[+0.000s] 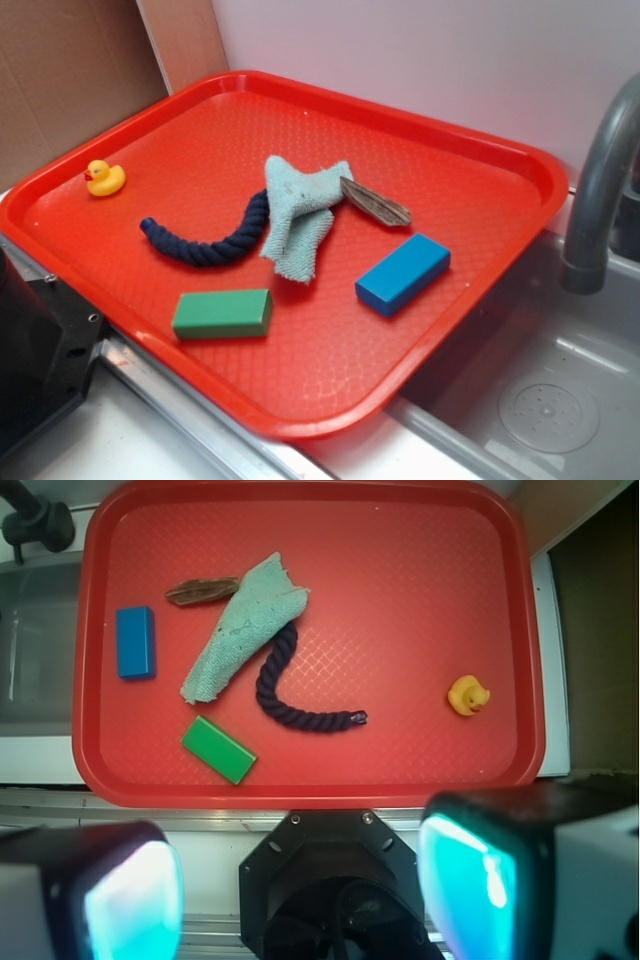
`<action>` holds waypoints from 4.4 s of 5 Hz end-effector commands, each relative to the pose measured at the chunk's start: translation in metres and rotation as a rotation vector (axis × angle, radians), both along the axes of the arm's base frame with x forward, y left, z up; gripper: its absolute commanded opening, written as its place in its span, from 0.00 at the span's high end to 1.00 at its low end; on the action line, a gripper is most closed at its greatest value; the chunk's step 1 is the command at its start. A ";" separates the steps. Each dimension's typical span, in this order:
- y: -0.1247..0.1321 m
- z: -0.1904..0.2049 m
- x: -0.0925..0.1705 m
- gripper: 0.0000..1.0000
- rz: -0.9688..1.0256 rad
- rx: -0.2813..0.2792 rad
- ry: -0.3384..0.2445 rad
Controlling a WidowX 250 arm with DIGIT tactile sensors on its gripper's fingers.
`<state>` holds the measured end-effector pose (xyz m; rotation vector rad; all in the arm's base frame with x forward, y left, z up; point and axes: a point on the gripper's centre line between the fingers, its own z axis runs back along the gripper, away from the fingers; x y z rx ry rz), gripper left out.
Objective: Grab the yellow duck.
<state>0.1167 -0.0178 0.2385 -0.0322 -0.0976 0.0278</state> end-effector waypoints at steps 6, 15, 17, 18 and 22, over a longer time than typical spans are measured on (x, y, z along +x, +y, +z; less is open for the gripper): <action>0.155 -0.154 0.029 0.00 1.004 0.145 -0.030; 0.147 -0.223 0.024 0.00 0.818 0.184 0.061; 0.150 -0.225 0.026 0.00 0.780 0.174 0.011; 0.153 -0.228 0.027 0.00 0.787 0.160 0.006; 0.100 -0.142 0.047 1.00 0.497 0.040 -0.034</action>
